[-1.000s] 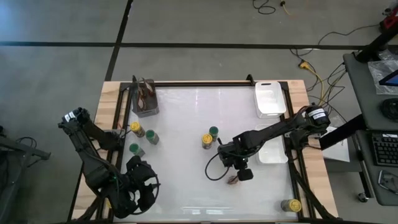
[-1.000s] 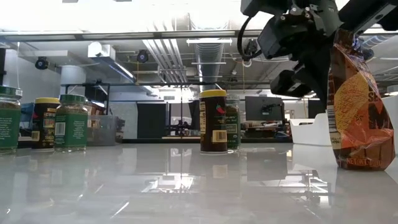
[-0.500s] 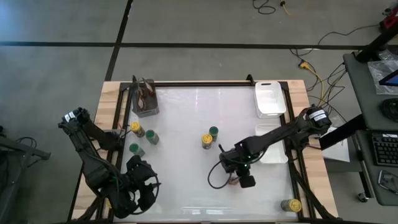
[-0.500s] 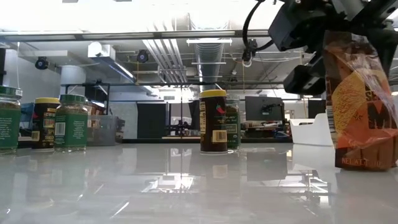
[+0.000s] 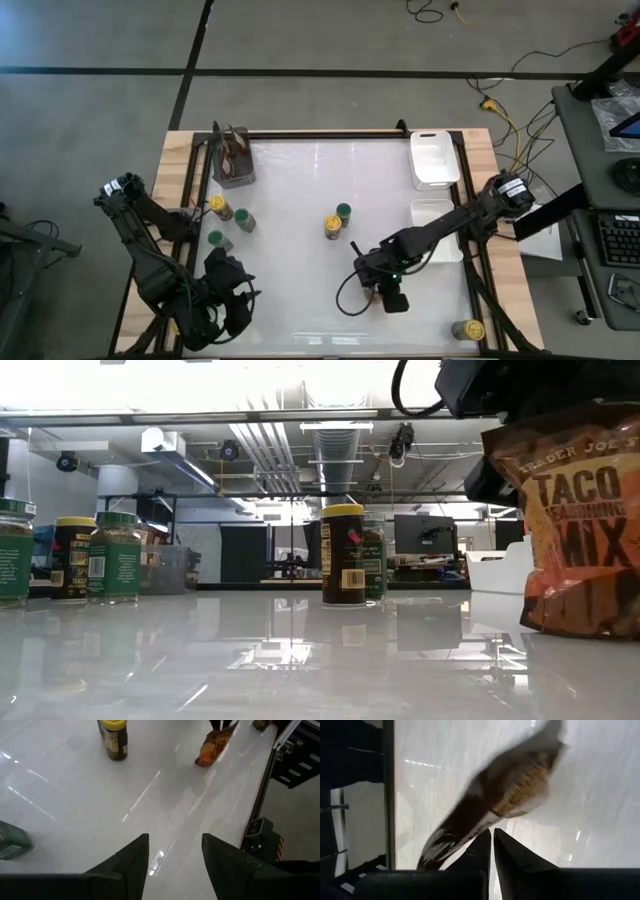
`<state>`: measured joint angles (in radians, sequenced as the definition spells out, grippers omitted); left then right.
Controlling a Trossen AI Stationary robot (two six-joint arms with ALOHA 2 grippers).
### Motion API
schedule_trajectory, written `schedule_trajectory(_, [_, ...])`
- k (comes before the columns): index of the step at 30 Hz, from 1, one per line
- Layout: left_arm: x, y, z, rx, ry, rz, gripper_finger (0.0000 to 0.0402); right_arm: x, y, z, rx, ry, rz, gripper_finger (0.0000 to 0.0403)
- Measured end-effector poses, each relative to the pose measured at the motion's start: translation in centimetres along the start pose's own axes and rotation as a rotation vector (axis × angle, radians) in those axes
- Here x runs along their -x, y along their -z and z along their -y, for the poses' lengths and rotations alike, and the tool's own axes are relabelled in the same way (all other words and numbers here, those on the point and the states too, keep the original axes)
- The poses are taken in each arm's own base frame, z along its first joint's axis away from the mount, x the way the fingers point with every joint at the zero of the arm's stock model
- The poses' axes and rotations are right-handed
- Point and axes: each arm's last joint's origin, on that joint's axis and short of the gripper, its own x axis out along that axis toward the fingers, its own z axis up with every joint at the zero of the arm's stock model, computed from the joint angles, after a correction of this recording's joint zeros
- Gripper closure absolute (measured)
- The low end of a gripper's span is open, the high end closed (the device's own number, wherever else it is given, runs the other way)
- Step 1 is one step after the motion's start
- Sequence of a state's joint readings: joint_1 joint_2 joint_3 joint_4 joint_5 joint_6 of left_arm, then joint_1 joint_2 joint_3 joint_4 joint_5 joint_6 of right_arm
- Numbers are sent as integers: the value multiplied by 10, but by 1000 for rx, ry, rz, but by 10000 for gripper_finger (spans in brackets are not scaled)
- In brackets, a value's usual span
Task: Sort spices by type
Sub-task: Put the orange seasoning bag into the black bin
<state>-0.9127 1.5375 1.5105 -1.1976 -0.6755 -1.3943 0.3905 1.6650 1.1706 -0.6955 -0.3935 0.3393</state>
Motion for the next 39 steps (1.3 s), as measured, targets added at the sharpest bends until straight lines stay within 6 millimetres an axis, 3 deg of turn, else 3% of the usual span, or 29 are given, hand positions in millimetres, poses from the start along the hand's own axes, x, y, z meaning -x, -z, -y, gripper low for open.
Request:
schedule_trajectory(14, [0, -7, 7, 88, 37, 167, 235, -1, -6, -6, -14, -30, 69, 390])
schedule_trajectory(23, [-1, -8, 14, 117, 71, 226, 234, 2, 0, -5, -41, -13, 25, 390])
schedule_trajectory(30, [-23, -6, 28, 147, 63, 237, 208, 31, 8, -15, -68, 18, -7, 390])
schedule_trajectory(39, [-76, -17, 52, 269, 67, 286, 126, 82, 25, -35, -24, 105, 176, 390])
